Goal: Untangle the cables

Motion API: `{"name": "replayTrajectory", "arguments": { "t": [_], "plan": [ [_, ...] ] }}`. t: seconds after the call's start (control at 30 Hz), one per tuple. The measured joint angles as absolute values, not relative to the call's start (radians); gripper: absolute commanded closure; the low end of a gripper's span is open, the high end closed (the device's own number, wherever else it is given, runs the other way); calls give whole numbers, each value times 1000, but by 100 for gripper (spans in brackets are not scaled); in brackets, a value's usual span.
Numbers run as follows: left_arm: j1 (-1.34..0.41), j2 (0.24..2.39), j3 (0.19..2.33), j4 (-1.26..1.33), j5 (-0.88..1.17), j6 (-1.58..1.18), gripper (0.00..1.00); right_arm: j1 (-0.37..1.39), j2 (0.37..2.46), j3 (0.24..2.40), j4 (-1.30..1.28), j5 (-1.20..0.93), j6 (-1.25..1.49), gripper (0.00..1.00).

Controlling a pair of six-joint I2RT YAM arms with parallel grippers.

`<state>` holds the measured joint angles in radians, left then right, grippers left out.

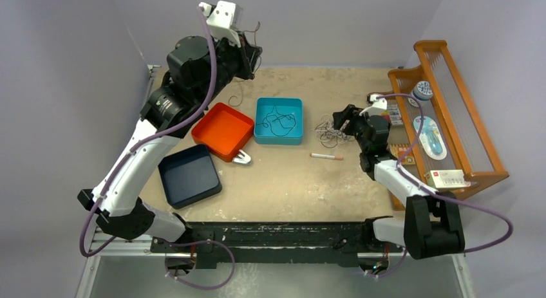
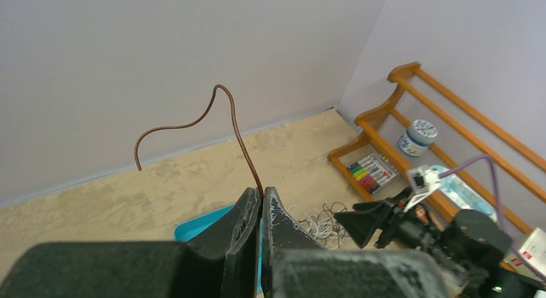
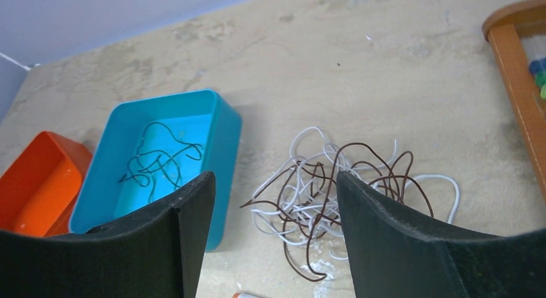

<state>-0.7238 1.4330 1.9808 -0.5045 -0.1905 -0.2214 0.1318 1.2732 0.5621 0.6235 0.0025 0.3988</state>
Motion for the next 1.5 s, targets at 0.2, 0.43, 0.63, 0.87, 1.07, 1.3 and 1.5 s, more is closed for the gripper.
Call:
{"name": "replayTrajectory", "arguments": {
  "t": [0.2, 0.43, 0.63, 0.87, 1.07, 1.3, 1.5],
  "plan": [
    [-717, 1433, 1888, -511, -258, -220, 100, 131, 1164, 562, 558, -31, 374, 28],
    [-667, 1433, 1757, -511, -304, -225, 100, 131, 1086, 562, 503, -76, 344, 27],
    [-619, 1430, 1684, -503, -322, -236, 100, 131, 998, 562, 498, -110, 315, 26],
    [-536, 1407, 1591, -485, -317, -271, 100, 131, 930, 562, 498, -132, 273, 24],
    [-465, 1400, 1536, -478, -315, -295, 100, 131, 891, 562, 498, -148, 266, 22],
    [-387, 1400, 1477, -478, -313, -318, 100, 131, 890, 562, 490, -149, 263, 18],
    [-337, 1400, 1448, -480, -315, -336, 100, 131, 891, 562, 489, -149, 263, 14]
  ]
}}
